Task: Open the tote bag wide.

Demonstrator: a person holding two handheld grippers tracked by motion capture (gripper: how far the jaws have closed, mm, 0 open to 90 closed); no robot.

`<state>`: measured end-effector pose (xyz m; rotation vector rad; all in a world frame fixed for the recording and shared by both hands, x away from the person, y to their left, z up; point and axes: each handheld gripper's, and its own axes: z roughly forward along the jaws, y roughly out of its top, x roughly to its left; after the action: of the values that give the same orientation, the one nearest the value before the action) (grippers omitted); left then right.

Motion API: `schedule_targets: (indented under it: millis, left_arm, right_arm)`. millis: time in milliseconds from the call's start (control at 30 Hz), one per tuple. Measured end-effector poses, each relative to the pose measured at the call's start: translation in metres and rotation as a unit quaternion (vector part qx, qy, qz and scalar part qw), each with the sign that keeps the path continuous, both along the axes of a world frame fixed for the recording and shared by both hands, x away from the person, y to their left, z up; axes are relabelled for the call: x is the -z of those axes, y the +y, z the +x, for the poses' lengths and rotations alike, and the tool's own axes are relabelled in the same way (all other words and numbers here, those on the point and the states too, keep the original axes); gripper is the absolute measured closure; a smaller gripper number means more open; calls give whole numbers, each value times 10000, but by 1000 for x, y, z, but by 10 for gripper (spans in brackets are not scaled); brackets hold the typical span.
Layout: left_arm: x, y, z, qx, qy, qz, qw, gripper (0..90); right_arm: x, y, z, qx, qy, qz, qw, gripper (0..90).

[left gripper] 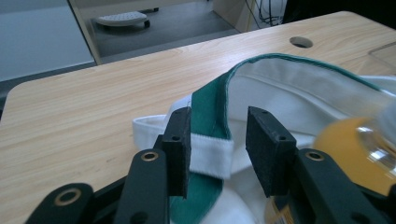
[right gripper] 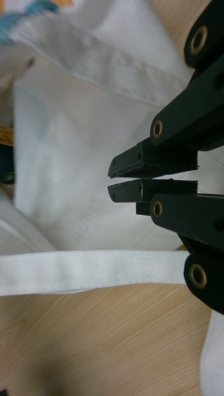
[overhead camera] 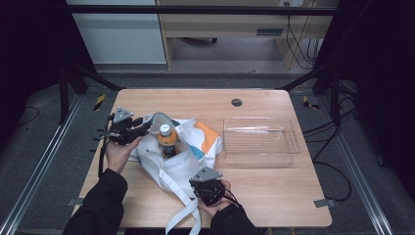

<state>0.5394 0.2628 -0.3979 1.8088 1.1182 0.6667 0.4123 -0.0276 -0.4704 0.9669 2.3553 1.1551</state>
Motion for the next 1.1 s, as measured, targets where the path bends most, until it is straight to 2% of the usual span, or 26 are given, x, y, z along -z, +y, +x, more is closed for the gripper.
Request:
schedule_targets:
  millis: [200,333,400,500,533,633,700,733,933,1000,1100]
  left_arm:
    - [1,17,-35,45,-74,-77,9999,579]
    - [8,21,-56,6,12,-45,10000,571]
    - [14,22,-65,-29,47,-120,9999,567]
    - [20,22,-71,-98,145,9,9998,564]
    - [22,23,-73,-132,152,-31,9998,562]
    - [27,23,-70,-252,175,26,9995,546]
    - [32,23,-67,-292,239,-63,9993,536]
    - [35,23,-66,-319,228,-25,9992,533]
    - [47,24,-52,-397,355,10,9986,535]
    - [49,25,-48,-384,357,-36,9986,558]
    - [52,22,-44,-347,378,41,9987,607]
  right_arm:
    - [-21,-3,0,-49,-397,201,9990,817]
    - [-34,-6,3,45,-608,278,9978,782]
    - [-40,-8,5,114,-712,290,9970,776]
    - [-46,-10,10,248,-808,296,9960,769]
    - [-48,-11,12,286,-854,282,9955,768]
    - [-52,-12,17,405,-928,315,9944,763]
    - [-53,-11,21,438,-968,249,9940,757]
    - [-53,-11,23,462,-1016,214,9935,752]
    - [-48,-6,36,588,-951,173,9936,739]
    - [-45,-4,40,609,-893,174,9940,744]
    - [-41,1,44,624,-861,131,9942,756]
